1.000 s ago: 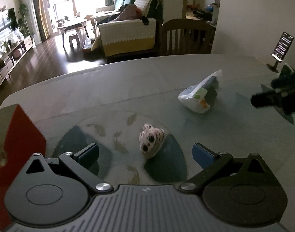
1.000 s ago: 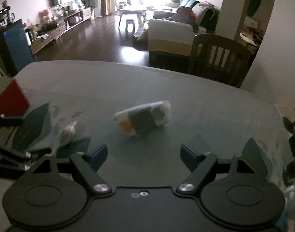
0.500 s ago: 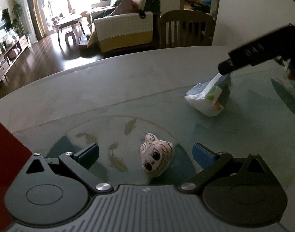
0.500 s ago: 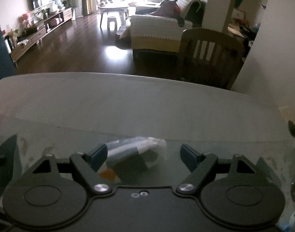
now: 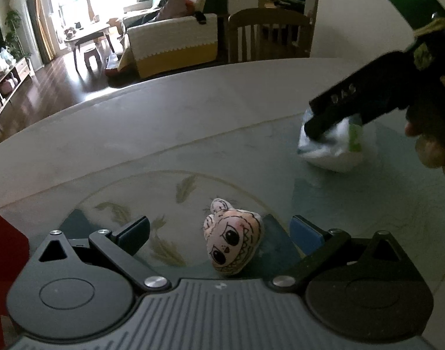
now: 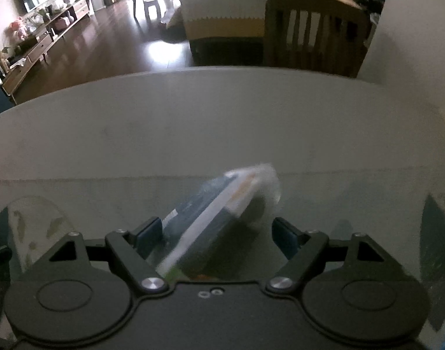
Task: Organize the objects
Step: 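Grasp white plush doll head with left gripper while right gripper grasps tissue pack, then carry plush doll with left gripper and tissue pack with right gripper over the box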
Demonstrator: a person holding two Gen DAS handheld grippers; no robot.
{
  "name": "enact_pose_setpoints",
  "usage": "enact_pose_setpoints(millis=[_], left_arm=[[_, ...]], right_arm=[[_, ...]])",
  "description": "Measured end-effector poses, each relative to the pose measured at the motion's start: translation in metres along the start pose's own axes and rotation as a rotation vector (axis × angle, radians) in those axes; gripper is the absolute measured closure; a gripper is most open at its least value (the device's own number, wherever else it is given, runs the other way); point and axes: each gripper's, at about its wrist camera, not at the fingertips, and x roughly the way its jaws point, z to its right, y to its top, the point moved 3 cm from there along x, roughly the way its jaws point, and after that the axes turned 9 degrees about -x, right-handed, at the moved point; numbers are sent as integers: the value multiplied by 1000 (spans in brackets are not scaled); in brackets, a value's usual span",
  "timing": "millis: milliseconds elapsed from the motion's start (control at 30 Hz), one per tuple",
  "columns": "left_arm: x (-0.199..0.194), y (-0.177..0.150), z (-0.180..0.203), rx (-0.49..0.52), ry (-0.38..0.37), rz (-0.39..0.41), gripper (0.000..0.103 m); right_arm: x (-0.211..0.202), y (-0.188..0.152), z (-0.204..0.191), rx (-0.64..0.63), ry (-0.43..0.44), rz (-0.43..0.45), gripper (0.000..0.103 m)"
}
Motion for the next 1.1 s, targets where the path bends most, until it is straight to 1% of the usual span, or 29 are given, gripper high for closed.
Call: enact_pose_setpoints(millis=[67,167,233,267,300,333,400,433,467,500,600,633,700,833,1100], left_arm=[[0,-1,-1,-7,-13,0,3],[0,-2,-1,-11,-25,-1,13],[1,-3,-1,-15,-37,-9,26],[2,-2,-1,-16,-43,-13,30],[2,-3,0,-16,-48,-16,38],[3,-3,1,-18,-50,-21,43],[3,-2,2,-21,-56,-28,49],[4,-2,2,-22,-58,-31,53],[3,-3,3,-22,-57,-33,55],[3,-3,4,-21,-57,-35,61],[1,-3,5,-28,-55,-44,63],[-1,-3,4,-36,-61,-46,64],[-3,-4,4,-48,-69,-48,64],[-10,-7,2,-64,-81,-52,65],[-35,-18,-7,-115,-95,-51,65]], right_arm=[[4,-5,1,13,8,-13,21],[5,-10,2,19,28,-25,23],[6,-14,3,30,39,-31,23],[5,-13,5,36,46,-35,24],[4,-15,5,36,44,-30,24],[3,-16,4,31,44,-27,25],[1,-16,4,18,44,-20,35],[-1,-16,4,11,37,-14,43],[-3,-17,2,11,40,-15,47],[-3,-17,2,14,47,-14,48],[-7,-21,5,10,47,0,54],[-9,-21,5,7,51,5,58],[-13,-23,3,0,64,12,62],[-28,-31,-3,-31,98,23,64],[-64,-54,-28,-114,191,2,64]])
